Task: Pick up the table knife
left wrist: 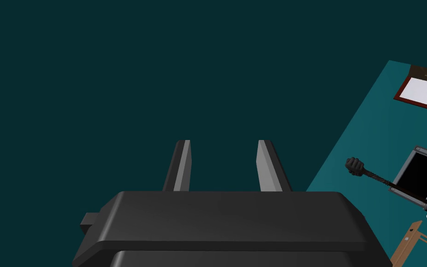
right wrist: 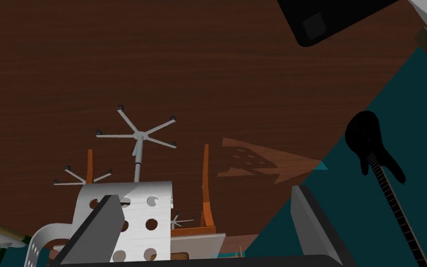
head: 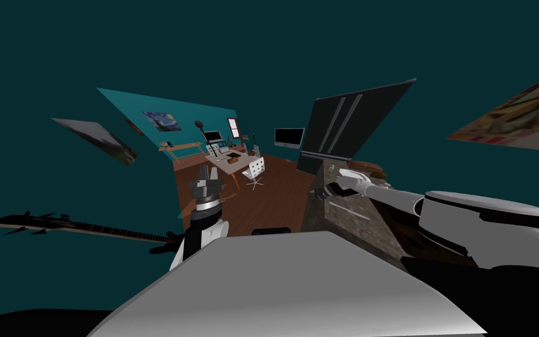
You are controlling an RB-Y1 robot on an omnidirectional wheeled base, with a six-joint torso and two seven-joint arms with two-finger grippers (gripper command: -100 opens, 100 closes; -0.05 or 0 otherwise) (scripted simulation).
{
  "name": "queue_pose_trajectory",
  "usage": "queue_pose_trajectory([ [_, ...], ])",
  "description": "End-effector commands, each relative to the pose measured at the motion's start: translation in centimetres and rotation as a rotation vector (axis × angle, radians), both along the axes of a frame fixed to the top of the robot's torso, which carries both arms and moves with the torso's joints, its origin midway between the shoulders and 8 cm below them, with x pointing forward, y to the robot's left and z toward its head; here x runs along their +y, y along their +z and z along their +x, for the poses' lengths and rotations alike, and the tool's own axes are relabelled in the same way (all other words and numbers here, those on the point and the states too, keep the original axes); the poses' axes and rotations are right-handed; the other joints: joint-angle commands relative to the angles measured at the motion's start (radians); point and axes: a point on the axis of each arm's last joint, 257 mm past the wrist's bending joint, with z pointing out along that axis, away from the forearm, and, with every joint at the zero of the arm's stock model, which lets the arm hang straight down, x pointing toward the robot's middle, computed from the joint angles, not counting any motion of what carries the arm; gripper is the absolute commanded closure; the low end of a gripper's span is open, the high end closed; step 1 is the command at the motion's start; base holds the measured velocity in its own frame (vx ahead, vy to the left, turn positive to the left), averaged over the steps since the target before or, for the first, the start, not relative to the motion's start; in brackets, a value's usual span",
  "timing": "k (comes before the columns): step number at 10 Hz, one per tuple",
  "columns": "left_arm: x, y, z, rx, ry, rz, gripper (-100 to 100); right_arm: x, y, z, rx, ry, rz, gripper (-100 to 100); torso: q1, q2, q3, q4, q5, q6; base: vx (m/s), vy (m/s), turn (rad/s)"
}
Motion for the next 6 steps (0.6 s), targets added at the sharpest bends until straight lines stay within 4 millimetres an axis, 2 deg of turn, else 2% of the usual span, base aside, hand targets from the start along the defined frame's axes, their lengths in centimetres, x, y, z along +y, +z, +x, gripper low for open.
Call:
queue_pose_trajectory([
  [1,0.0,0.0,0.0,0.000,0.000,0.000,0,-4.2,0.0,-1.0,0.032,-0.018,-0.100,-100,0.000,0.000,0.000,0.000,0.000,0.000,0.018,-0.006,0.026],
  [2,0.0,0.0,0.0,0.000,0.000,0.000,0,-4.3,-0.3,-1.4,0.042,-0.016,-0.104,-100,0.000,0.000,0.000,0.000,0.000,0.000,0.013,-0.006,0.005],
  [6,0.0,0.0,0.0,0.000,0.000,0.000,0,-13.6,-0.3,-5.7,0.150,-0.051,-0.308,-100,0.000,0.001,0.000,0.000,0.000,0.000,0.013,-0.008,0.007],
])
